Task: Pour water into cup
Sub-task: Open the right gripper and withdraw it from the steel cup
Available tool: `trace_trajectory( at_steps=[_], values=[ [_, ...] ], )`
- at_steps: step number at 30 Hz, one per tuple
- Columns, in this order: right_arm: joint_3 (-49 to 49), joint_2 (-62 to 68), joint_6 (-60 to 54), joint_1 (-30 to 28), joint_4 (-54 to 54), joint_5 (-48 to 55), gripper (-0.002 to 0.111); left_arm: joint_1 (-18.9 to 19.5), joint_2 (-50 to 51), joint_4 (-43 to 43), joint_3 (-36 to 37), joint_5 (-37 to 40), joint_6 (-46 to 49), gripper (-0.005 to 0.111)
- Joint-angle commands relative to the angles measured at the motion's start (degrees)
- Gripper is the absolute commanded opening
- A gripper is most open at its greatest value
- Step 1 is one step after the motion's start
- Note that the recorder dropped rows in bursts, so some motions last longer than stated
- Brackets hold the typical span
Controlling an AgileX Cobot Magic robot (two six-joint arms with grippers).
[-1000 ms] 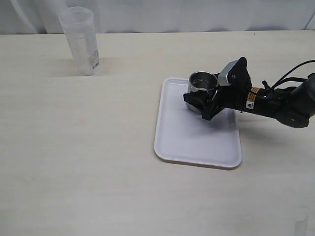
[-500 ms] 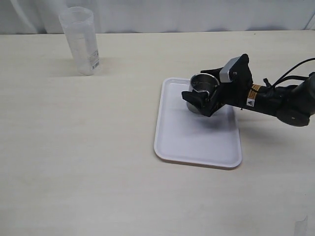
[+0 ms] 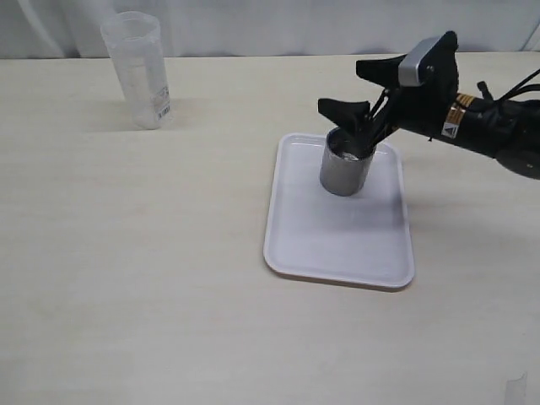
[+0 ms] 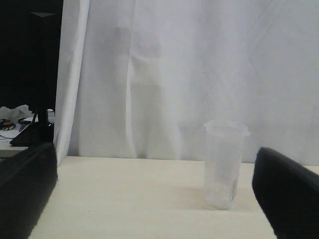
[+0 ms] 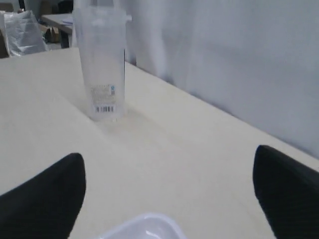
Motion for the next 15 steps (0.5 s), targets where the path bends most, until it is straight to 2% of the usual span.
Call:
trace_trajectory(
  at_steps=[1, 4, 9, 15],
  values=[
    [-0.08, -6.75, 4.26, 0.03, 0.59, 0.12, 0.066, -0.13, -0.17, -0.11, 0.14, -0.06, -0.38, 0.102],
    [-0.08, -11.82, 10.75, 0.03, -0.48, 4.13, 0.049, -0.13, -0.17, -0.11, 0.14, -0.06, -0.38, 0.102],
    [-0.08, -21.87, 21.43, 0.03, -6.32, 17.6, 0.006, -0.13, -0.17, -0.11, 0.14, -0.06, -0.38, 0.102],
    [1.82, -34.87, 33.89, 0.03, -11.31, 30.13, 0.004, -0.13, -0.17, -0.11, 0.14, -0.06, -0.38, 0.102]
  ],
)
